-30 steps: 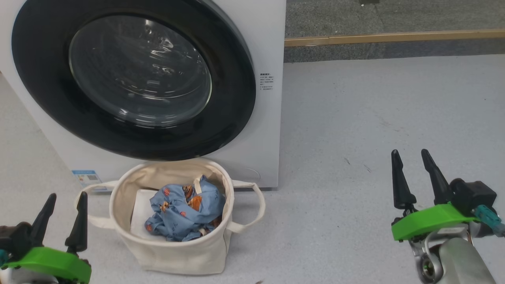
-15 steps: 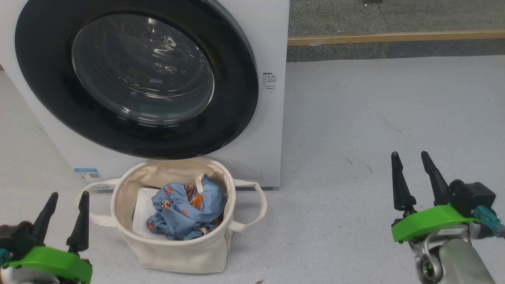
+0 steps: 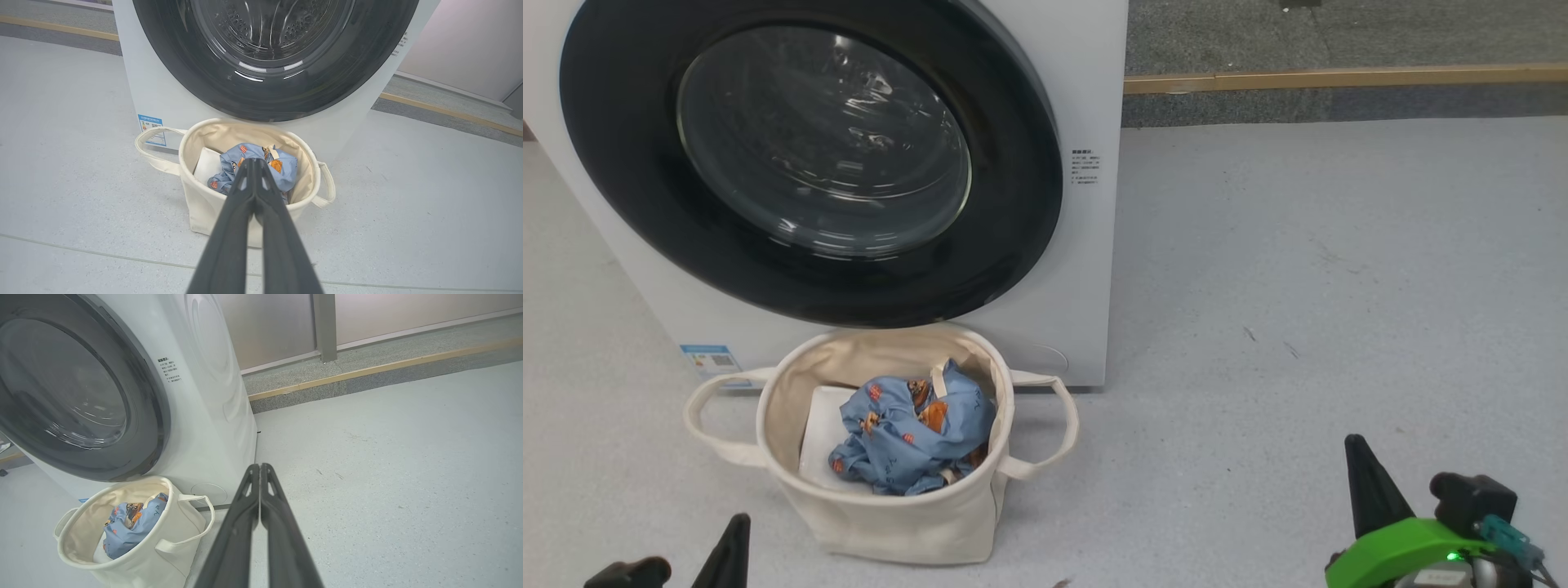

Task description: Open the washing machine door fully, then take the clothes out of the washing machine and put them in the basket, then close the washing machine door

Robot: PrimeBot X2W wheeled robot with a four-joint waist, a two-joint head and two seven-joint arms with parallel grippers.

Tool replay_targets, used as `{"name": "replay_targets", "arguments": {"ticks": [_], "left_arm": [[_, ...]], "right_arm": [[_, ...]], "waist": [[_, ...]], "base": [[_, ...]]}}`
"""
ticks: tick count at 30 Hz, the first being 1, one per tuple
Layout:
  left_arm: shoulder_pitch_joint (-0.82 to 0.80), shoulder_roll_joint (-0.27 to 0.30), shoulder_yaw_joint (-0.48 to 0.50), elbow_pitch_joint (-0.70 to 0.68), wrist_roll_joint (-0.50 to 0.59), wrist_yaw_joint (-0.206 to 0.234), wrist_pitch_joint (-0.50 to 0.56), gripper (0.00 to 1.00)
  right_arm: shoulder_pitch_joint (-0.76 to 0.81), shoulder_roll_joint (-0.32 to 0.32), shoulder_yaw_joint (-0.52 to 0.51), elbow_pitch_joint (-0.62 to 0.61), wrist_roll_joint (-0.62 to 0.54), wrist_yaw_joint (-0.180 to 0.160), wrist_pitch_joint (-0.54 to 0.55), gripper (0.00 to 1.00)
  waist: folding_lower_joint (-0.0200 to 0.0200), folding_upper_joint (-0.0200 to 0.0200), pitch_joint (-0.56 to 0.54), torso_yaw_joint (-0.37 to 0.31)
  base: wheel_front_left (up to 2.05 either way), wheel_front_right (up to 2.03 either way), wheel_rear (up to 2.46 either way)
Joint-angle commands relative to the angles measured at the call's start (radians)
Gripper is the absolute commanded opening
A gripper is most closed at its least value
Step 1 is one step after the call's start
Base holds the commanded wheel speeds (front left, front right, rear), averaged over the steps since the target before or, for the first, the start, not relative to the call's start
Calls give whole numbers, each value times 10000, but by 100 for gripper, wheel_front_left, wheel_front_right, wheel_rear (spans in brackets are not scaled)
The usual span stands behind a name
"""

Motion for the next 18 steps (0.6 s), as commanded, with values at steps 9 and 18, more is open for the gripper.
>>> {"name": "replay_targets", "arguments": {"ticks": [9,18], "left_arm": [[-541,2,396,-540,-1001,-9,300,0],[-531,-200,570,-729,-1809,-14,557,0]], "right_arm": [[-540,-30,-123,-552,1233,0,359,0],[-499,-4,-195,-699,2226,0,621,0]], "waist": [[-6,0,63,118],[-7,0,109,223]], "base": [[0,0,0],[0,0,0]]}}
